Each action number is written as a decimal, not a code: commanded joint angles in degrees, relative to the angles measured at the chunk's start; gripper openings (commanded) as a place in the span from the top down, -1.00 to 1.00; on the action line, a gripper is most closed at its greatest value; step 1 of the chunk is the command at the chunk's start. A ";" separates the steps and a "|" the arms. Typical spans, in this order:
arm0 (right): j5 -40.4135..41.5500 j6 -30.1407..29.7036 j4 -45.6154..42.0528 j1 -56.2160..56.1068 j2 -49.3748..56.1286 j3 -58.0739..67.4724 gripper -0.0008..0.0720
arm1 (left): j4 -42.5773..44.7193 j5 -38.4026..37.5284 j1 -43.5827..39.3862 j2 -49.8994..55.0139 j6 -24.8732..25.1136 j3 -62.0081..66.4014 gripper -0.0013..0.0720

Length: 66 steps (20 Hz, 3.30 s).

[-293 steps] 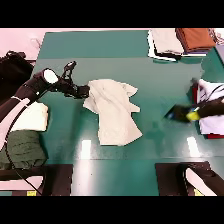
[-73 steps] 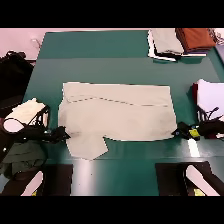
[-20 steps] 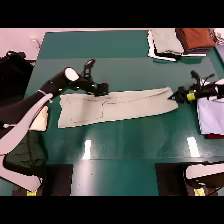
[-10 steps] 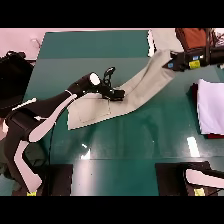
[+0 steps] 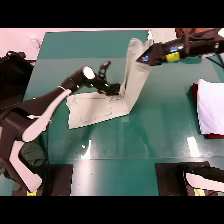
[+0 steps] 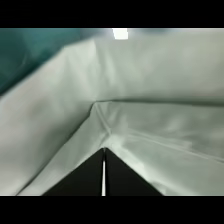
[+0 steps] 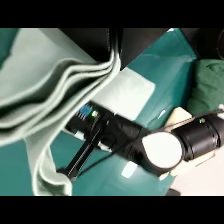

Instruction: Fold the shirts.

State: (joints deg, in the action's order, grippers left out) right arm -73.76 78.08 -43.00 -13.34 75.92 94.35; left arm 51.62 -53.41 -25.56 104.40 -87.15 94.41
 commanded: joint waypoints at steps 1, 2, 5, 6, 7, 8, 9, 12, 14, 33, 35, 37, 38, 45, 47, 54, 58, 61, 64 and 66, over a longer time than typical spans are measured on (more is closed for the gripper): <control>6.34 1.16 0.07 -9.86 2.38 0.37 0.92 | 5.68 -3.15 7.85 -8.07 0.00 1.20 0.90; 9.60 1.14 0.07 -13.49 3.74 0.37 0.92 | 7.32 -3.54 10.88 -11.65 0.15 1.31 0.90; 22.88 -1.81 5.03 -25.09 10.10 0.42 0.88 | 11.82 -3.54 18.38 -21.73 0.15 1.33 0.89; 27.06 -4.83 8.09 -28.13 12.70 0.81 0.44 | 13.29 -3.26 20.15 -24.57 0.17 1.31 0.89; 29.33 -5.51 9.35 -30.75 15.78 2.58 0.08 | 14.56 -3.23 21.44 -26.73 0.17 1.31 0.89; 29.29 -5.51 8.50 -32.26 18.49 5.09 0.07 | 15.56 -3.45 22.45 -28.52 0.17 1.31 0.89; 28.55 -5.49 7.58 -32.52 20.13 7.02 0.07 | 15.78 -3.89 23.15 -29.73 0.22 1.31 0.89; 24.68 -5.42 5.66 -28.48 19.19 5.68 0.08 | 15.61 -5.01 23.45 -31.01 0.61 1.29 0.89; 21.77 -4.98 1.70 -22.73 15.17 -0.72 0.08 | 15.26 -5.86 23.45 -30.88 0.61 1.27 0.89; 10.14 -5.84 12.90 -5.38 30.77 -17.42 -0.33 | 15.23 -6.21 17.92 -30.36 2.32 0.98 0.89; 11.76 -5.88 13.94 -9.16 33.53 -12.66 0.03 | 15.15 -6.21 17.92 -30.36 2.12 0.98 0.89; 12.79 -6.21 13.31 -11.34 34.86 -8.44 0.81 | 14.82 -6.14 17.92 -30.36 2.14 0.98 0.89; 13.38 -6.21 12.39 -11.61 34.67 -6.86 0.85 | 14.82 -6.05 17.92 -30.36 2.14 0.98 0.90; 14.45 -2.34 -3.02 1.90 22.05 -5.77 0.92 | 14.10 -5.92 13.92 -30.36 2.38 0.98 0.90; 13.09 -0.72 -7.45 9.88 17.33 -7.39 0.92 | 14.19 -5.09 10.73 -30.36 2.36 0.98 0.90; 12.96 0.04 -12.31 42.69 7.06 -10.03 0.92 | 14.16 0.48 4.59 -30.36 2.05 0.98 0.89; 16.06 -0.20 -10.80 54.12 6.78 -9.92 0.92 | 13.81 0.37 4.61 -30.36 0.50 0.98 0.89; 18.36 -1.42 -7.61 56.46 6.82 -8.17 0.92 | 13.90 0.39 4.61 -30.36 0.11 0.98 0.89; 18.29 -2.14 -7.72 55.74 6.86 -2.69 0.92 | 13.90 0.31 4.61 -30.36 0.11 0.98 0.89; 17.38 -2.12 -7.82 55.32 6.84 1.38 0.92 | 13.90 0.20 4.61 -30.36 0.11 0.98 0.89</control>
State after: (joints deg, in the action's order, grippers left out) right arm -56.25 76.42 -51.22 41.56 82.83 91.22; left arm 65.49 -53.15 -20.91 74.08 -86.91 95.39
